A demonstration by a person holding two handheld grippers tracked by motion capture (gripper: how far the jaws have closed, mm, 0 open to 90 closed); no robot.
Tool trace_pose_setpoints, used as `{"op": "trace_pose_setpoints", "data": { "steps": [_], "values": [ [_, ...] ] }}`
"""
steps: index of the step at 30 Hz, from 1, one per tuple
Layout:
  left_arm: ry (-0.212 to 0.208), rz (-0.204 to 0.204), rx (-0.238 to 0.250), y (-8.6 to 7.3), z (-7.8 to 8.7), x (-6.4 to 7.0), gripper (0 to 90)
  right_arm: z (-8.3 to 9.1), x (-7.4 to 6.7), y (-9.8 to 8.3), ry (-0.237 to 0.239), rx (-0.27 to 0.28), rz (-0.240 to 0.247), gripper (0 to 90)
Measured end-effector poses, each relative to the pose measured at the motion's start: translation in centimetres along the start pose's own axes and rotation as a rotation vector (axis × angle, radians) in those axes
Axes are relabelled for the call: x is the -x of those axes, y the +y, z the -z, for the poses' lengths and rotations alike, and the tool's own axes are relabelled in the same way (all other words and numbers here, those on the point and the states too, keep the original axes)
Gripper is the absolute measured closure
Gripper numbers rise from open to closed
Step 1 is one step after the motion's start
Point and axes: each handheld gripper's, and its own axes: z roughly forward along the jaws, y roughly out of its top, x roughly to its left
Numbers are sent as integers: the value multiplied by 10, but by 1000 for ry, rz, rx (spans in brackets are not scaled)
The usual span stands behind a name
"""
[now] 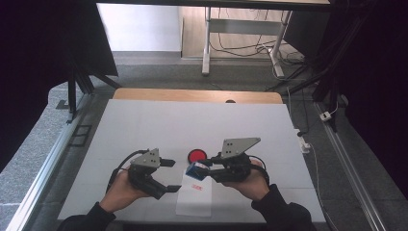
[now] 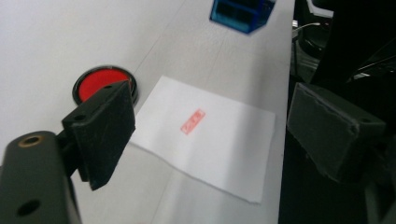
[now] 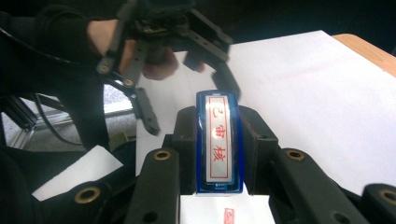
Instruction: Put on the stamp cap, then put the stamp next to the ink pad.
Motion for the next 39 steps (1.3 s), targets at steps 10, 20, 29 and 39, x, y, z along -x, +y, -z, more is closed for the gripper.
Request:
{"op": "trace_pose_setpoints", "data": {
  "steps": [10,20,29,39],
  "values": [
    [75,93,10,-18,21,9,98,4,2,-3,-42,-10,-7,713],
    [135,140,-10,-35,35,18,68,5,3,-4,-65,-27,-13,712],
    [196,215,-4,-50,45,22,28,7,5,-4,-85,-29,-28,712],
    [253,277,4,-68,61,23,14,9,4,-6,-99,-36,-29,712]
  ]
}}
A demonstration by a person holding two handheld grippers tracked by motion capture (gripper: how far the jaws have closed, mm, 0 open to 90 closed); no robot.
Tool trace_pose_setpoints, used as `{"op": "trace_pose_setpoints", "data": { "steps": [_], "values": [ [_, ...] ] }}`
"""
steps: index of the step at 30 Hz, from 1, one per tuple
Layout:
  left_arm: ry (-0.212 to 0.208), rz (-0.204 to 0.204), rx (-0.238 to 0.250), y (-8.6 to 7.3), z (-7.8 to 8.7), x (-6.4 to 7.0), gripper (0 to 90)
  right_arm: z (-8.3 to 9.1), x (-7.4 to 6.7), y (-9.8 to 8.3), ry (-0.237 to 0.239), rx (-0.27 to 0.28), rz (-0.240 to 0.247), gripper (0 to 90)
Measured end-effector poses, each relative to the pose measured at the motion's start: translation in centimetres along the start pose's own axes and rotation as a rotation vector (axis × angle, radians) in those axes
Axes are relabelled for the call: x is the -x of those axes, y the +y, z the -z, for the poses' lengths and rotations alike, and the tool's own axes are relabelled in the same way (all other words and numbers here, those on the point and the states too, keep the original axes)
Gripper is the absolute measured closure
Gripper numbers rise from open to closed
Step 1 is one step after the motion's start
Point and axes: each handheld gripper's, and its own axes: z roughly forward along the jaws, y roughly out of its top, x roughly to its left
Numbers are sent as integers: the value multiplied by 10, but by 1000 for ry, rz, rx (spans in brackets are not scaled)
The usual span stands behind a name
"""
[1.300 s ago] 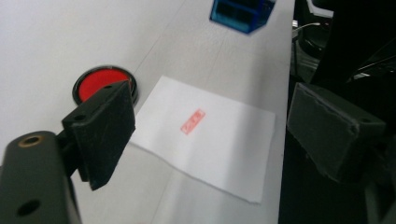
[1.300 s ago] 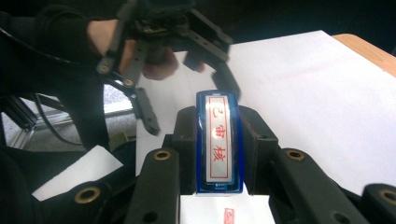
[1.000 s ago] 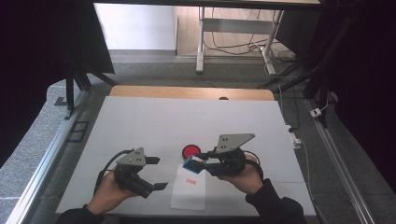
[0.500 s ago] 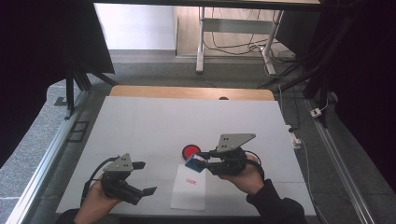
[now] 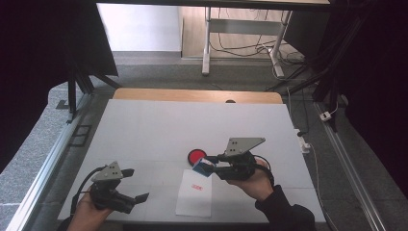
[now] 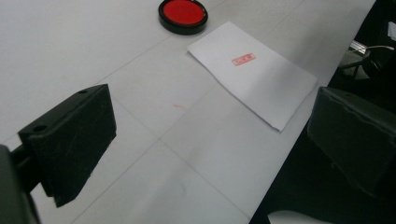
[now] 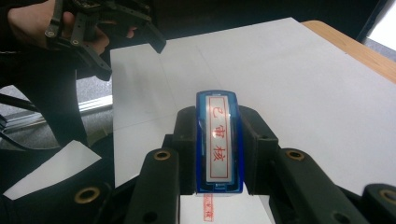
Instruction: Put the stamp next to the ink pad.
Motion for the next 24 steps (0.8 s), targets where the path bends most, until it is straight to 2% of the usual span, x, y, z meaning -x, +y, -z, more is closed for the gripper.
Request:
{"op": "trace_pose_setpoints", "data": {
  "steps": [9,13,20,24],
  "values": [
    [52,43,-9,-16,13,-6,1,2,2,-2,-20,-1,-14,712],
    [88,41,-6,-20,18,-7,1,4,3,-3,-28,-4,-22,712],
    [107,51,-11,-22,21,-8,1,6,5,-6,-51,-14,-34,712],
    [120,40,-10,-22,21,-6,0,7,8,-9,-73,-26,-39,712]
  ]
}}
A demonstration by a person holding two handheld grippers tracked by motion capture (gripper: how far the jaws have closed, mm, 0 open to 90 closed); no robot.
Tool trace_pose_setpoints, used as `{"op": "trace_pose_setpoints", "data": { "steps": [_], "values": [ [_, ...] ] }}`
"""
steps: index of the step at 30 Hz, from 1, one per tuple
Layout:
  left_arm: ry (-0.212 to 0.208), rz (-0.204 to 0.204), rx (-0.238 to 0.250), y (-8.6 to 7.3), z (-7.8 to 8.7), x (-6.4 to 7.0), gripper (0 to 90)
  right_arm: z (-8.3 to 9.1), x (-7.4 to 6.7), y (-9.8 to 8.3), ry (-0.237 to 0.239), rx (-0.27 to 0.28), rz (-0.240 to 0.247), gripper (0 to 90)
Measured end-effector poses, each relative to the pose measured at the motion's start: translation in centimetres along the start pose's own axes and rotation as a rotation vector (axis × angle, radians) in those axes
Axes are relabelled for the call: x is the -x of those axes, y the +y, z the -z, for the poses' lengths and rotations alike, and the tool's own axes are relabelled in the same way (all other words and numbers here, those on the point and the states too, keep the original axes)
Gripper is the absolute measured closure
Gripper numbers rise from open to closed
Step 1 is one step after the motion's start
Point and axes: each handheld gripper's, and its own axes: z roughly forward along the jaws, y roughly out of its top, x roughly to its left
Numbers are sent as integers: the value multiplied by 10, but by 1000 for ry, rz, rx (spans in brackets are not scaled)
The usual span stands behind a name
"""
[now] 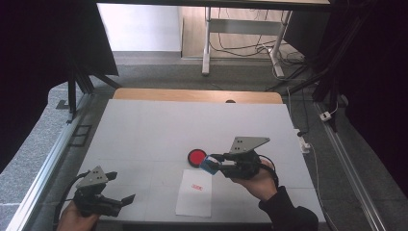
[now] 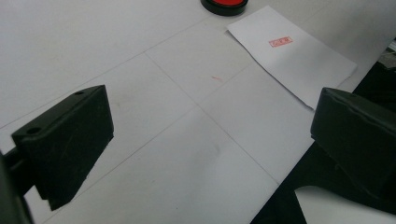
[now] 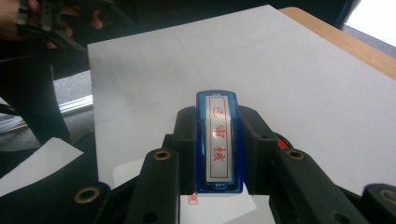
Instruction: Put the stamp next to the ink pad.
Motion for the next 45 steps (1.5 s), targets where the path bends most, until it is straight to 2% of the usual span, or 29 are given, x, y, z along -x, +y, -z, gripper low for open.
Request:
{"op": "trace_pose_setpoints", "data": {
  "steps": [6,18,29,45],
  "values": [
    [12,-9,-18,0,-1,2,0,4,9,-7,-40,-8,-26,712],
    [33,5,-30,-1,1,1,0,11,26,-19,-121,-25,-70,713],
    [43,6,-40,-1,0,1,0,17,41,-30,-205,-64,-92,712],
    [45,4,-47,0,-1,1,5,17,62,-46,-289,-123,-131,712]
  ]
}}
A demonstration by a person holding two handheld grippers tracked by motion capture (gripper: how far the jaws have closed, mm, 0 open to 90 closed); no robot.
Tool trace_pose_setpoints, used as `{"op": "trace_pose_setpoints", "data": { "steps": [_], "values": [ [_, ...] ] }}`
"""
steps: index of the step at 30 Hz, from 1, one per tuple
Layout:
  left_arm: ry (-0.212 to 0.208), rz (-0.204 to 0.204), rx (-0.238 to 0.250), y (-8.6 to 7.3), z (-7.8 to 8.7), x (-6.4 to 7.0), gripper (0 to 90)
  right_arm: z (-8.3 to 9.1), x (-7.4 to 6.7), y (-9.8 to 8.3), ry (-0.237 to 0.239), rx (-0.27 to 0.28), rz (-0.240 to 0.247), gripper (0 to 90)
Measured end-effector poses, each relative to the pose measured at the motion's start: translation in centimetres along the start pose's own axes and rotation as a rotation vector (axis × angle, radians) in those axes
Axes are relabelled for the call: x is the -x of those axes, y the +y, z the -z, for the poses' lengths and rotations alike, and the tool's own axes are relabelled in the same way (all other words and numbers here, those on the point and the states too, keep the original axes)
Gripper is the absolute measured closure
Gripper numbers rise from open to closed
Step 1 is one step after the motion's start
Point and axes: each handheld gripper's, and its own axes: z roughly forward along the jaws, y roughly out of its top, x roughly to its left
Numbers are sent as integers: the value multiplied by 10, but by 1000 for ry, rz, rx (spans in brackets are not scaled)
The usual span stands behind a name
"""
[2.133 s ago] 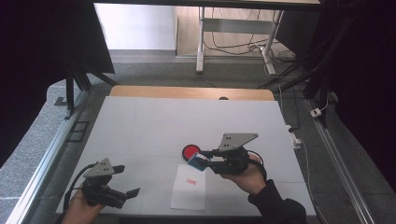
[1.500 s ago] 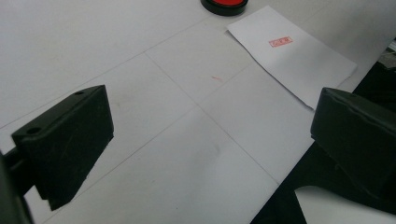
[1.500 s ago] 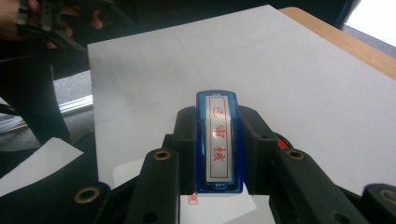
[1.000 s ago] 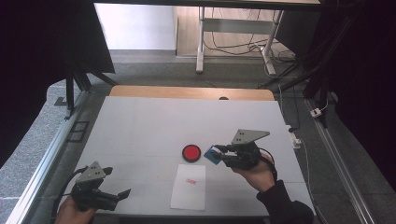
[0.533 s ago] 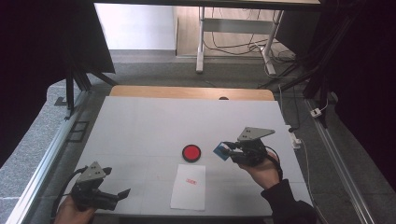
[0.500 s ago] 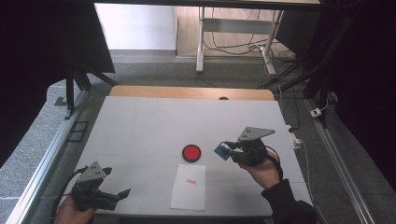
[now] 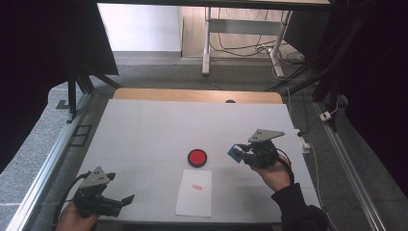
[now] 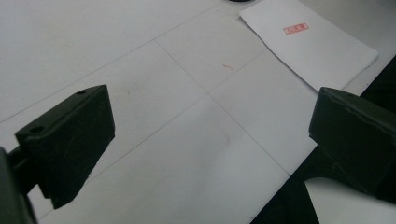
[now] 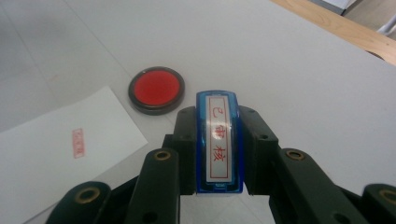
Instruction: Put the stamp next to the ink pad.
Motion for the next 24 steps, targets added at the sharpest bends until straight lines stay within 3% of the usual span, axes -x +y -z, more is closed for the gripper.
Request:
{"op": "trace_pose_setpoints", "data": {
  "steps": [11,24],
  "values": [
    [2,-6,-8,0,-1,1,10,-7,12,-9,-55,-37,1,712],
    [6,-11,-12,1,-1,1,12,-21,19,-18,-74,-95,3,712]
  ]
}}
